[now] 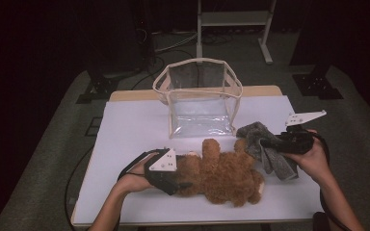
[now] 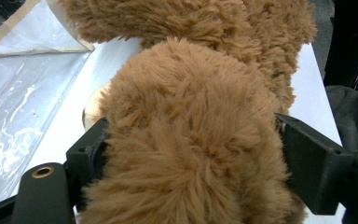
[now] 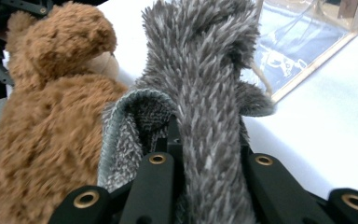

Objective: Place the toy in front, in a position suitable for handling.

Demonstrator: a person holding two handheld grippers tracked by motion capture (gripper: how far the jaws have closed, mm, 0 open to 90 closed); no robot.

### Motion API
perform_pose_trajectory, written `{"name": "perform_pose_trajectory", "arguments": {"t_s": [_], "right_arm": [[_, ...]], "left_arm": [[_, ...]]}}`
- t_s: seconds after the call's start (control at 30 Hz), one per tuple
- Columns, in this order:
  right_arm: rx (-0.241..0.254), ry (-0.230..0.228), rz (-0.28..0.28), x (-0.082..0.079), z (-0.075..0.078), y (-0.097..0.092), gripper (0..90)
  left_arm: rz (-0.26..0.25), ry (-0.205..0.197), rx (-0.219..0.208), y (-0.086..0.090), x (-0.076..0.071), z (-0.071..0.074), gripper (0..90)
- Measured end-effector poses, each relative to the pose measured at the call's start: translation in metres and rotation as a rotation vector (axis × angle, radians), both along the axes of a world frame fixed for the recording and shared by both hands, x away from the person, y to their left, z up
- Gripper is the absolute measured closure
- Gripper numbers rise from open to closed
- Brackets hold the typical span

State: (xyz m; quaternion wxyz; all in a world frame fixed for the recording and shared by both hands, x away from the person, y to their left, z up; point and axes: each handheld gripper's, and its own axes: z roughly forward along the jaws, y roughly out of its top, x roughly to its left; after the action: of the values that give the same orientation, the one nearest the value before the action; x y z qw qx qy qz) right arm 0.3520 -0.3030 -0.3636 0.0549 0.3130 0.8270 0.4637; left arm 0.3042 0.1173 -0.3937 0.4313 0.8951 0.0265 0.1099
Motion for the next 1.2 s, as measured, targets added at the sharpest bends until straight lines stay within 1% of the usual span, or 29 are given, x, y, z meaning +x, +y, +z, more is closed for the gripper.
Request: {"name": "perform_pose_trajectory", "arguments": {"t_s": [0.1, 0.17, 0.23, 0.3, 0.33, 0.47, 0.5, 0.53, 0.57, 0.6, 0.63, 0.67, 0.73, 0.83, 0.87, 0.97, 1.07, 1.1, 1.2], "right_arm": [[0.006, 0.007, 0.028, -0.003, -0.003, 0.006, 77.8], [0.003, 0.008, 0.058, -0.004, -0.004, 0.015, 77.7], [0.0, 0.022, 0.095, -0.003, -0.004, 0.025, 77.6], [-0.003, 0.02, 0.123, -0.004, -0.002, 0.036, 77.6], [0.006, 0.018, 0.143, -0.005, 0.0, 0.04, 77.6], [0.034, 0.008, 0.217, -0.015, 0.006, 0.057, 77.6], [0.031, 0.007, 0.237, -0.018, 0.007, 0.061, 77.3], [0.022, 0.005, 0.262, -0.022, 0.006, 0.067, 77.3], [0.008, 0.003, 0.276, -0.026, 0.004, 0.071, 77.2], [-0.006, -0.004, 0.278, -0.028, 0.002, 0.074, 77.2], [-0.009, -0.009, 0.273, -0.031, 0.0, 0.073, 77.3], [0.004, -0.005, 0.268, -0.032, -0.001, 0.069, 77.3], [0.012, -0.005, 0.247, -0.033, -0.003, 0.06, 77.4], [0.02, 0.016, 0.204, -0.038, -0.009, 0.042, 77.4], [0.018, 0.02, 0.193, -0.04, -0.012, 0.037, 77.4], [0.033, 0.042, 0.172, -0.047, -0.022, 0.025, 77.4], [0.045, 0.053, 0.167, -0.051, -0.028, 0.022, 77.4], [0.049, 0.055, 0.166, -0.051, -0.027, 0.023, 77.4], [0.048, 0.037, 0.186, -0.051, -0.021, 0.03, 77.4]], "left_arm": [[0.003, 0.0, 0.002, -0.001, 0.0, 0.0, 20.2], [0.003, -0.001, 0.003, 0.0, 0.0, 0.0, 20.2], [0.004, 0.0, 0.0, -0.001, 0.0, 0.0, 20.0], [0.008, 0.004, -0.002, -0.001, 0.001, 0.0, 19.8], [0.012, 0.008, -0.004, -0.001, 0.001, 0.0, 19.8], [0.026, 0.014, -0.015, -0.002, 0.003, -0.001, 19.7], [0.029, 0.018, -0.017, -0.002, 0.003, -0.001, 19.7], [0.033, 0.022, -0.017, -0.001, 0.004, -0.001, 19.7], [0.034, 0.025, -0.016, -0.001, 0.004, 0.0, 19.8], [0.033, 0.024, -0.015, -0.001, 0.004, 0.0, 19.9], [0.034, 0.024, -0.015, -0.001, 0.003, 0.0, 19.9], [0.037, 0.022, -0.014, -0.001, 0.004, 0.0, 19.9], [0.045, 0.034, -0.025, 0.0, 0.005, 0.0, 19.9], [0.046, 0.046, -0.041, 0.001, 0.008, -0.001, 19.9], [0.047, 0.048, -0.041, 0.001, 0.008, -0.001, 20.0], [0.05, 0.051, -0.038, 0.0, 0.008, -0.001, 19.8], [0.053, 0.051, -0.034, -0.001, 0.008, -0.001, 19.7], [0.053, 0.05, -0.032, -0.001, 0.008, 0.0, 19.7], [0.056, 0.055, -0.032, -0.001, 0.008, 0.0, 19.6]]}}
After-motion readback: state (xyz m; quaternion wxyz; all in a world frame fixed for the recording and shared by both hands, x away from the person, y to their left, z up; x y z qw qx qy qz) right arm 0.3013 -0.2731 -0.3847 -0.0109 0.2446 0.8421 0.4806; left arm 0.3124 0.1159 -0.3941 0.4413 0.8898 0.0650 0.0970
